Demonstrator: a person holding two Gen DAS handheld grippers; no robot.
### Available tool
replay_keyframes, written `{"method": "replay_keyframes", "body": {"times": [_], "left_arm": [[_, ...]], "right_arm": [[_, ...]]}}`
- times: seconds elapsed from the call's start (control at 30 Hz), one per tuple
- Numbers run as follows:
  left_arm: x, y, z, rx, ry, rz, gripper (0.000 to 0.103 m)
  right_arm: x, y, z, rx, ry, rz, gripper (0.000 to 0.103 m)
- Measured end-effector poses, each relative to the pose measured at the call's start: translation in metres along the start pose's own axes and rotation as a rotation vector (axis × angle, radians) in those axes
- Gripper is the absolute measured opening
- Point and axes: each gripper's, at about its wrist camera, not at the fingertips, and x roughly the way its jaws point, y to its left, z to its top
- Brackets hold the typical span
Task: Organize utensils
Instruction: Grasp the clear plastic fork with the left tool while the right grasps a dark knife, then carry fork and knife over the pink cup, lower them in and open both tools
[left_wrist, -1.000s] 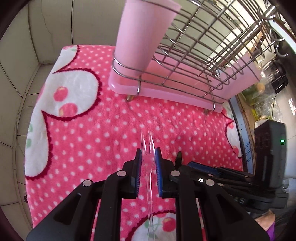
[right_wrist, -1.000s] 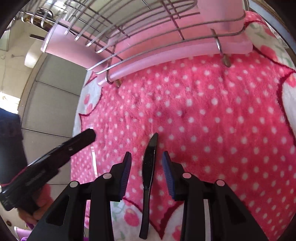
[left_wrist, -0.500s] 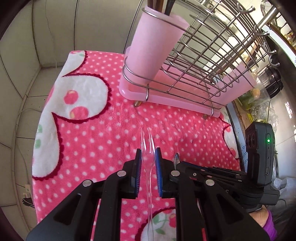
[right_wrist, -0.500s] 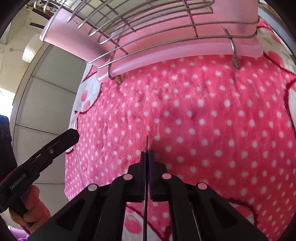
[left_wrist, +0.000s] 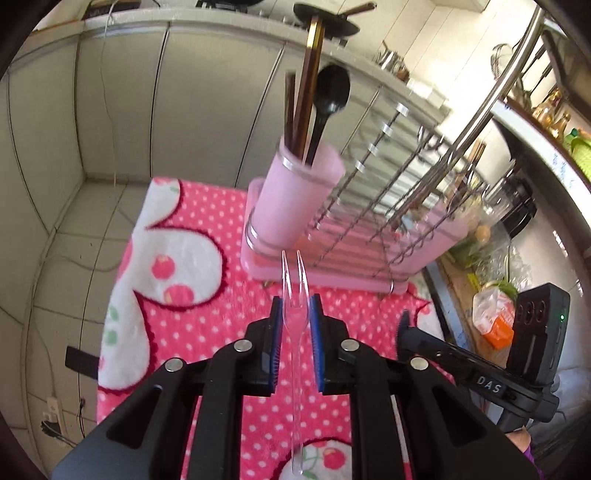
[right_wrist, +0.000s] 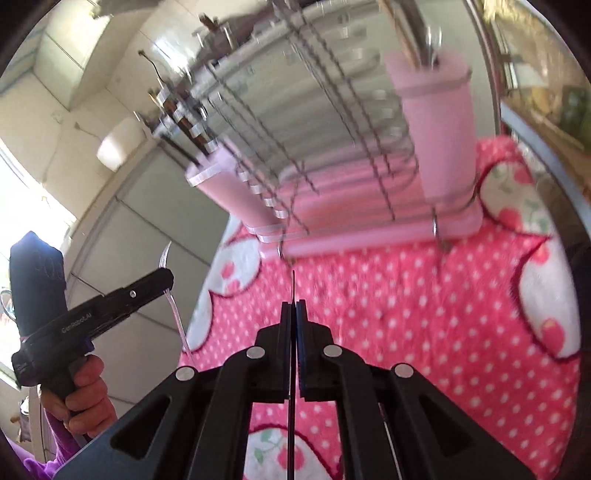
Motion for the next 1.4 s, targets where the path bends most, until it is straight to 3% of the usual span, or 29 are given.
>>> {"method": "replay_keyframes", "body": {"times": [0.43, 0.7, 0.87, 1.1, 1.4], "left_arm": [[-0.072, -0.020, 0.074, 0.001, -0.319, -0.011, 0.014], [-0.091, -0.034, 0.117, 0.000, -0.478, -0.018, 0.014], [-0.086, -0.037, 0.137, -0.010, -0.533, 0.002, 0.014], [-0.069, -0.039, 0.152, 0.009, -0.597, 0.050, 0.014], [-0.043, -0.037, 0.149, 0.039, -0.616, 0.035, 0.014]], "right_arm": [[-0.115, 0.015, 0.067, -0.130, -0.459, -0.049, 0.002], [-0.144, 0.003, 0.123, -0.140, -0.686, -0.100, 0.002], [-0.129, -0.004, 0.142, -0.167, -0.776, -0.134, 0.002], [-0.104, -0.017, 0.156, -0.191, -0.828, -0.208, 0.002], [-0.080, -0.034, 0.152, -0.201, -0.862, -0.236, 0.002]]}}
